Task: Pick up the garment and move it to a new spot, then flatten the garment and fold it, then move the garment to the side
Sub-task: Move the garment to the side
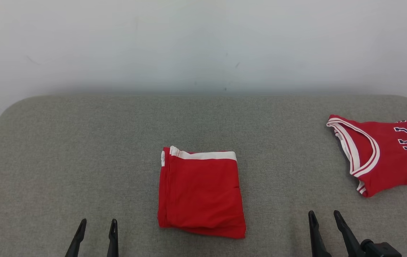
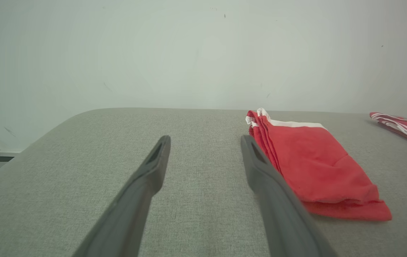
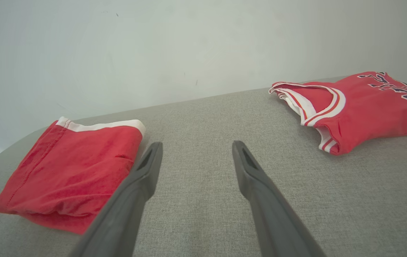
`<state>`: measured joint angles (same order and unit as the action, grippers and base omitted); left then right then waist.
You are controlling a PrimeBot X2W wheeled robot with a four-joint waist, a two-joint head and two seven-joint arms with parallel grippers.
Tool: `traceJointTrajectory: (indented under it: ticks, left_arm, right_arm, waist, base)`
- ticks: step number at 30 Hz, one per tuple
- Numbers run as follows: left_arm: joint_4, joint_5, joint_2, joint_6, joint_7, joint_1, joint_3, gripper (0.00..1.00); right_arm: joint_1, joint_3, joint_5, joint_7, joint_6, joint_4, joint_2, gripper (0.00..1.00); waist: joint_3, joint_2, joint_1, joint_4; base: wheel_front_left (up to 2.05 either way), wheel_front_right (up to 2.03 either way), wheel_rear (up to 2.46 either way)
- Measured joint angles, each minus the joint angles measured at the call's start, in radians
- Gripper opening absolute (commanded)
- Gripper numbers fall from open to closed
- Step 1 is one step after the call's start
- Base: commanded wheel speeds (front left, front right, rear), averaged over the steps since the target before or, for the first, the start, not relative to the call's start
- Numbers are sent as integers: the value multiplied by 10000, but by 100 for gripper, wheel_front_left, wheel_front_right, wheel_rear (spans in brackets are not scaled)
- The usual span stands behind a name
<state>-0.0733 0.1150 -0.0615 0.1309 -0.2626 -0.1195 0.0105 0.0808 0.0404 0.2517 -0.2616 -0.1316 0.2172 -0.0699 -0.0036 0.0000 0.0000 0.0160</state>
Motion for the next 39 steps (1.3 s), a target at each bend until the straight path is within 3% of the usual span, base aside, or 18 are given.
traceJointTrajectory:
  ticks: [18, 26, 30, 39]
  left_arm:
    - [-25, -151, 4, 0, 0, 9, -36, 100]
    - [-75, -155, 2, 0, 0, 47, 102, 100]
    - [-96, -157, -2, 0, 0, 80, 190, 100]
    - [-226, -155, -21, 0, 0, 245, 399, 100]
  right_arm:
    - [-12, -6, -73, 0, 0, 63, 8, 100]
    - [-686, 616, -73, 0, 0, 307, 31, 100]
    - [-1532, 872, -35, 2, 0, 1243, 38, 100]
    - [-4251, 1243, 58, 0, 0, 5020, 142, 100]
  waist:
    - [5, 0, 0, 78]
    - [-22, 0, 0, 346]
    - [-15, 0, 0, 543]
    - [71, 0, 0, 1072]
  base:
    - [0, 0, 0]
    - [0, 0, 0]
    - [0, 0, 0]
    - [0, 0, 0]
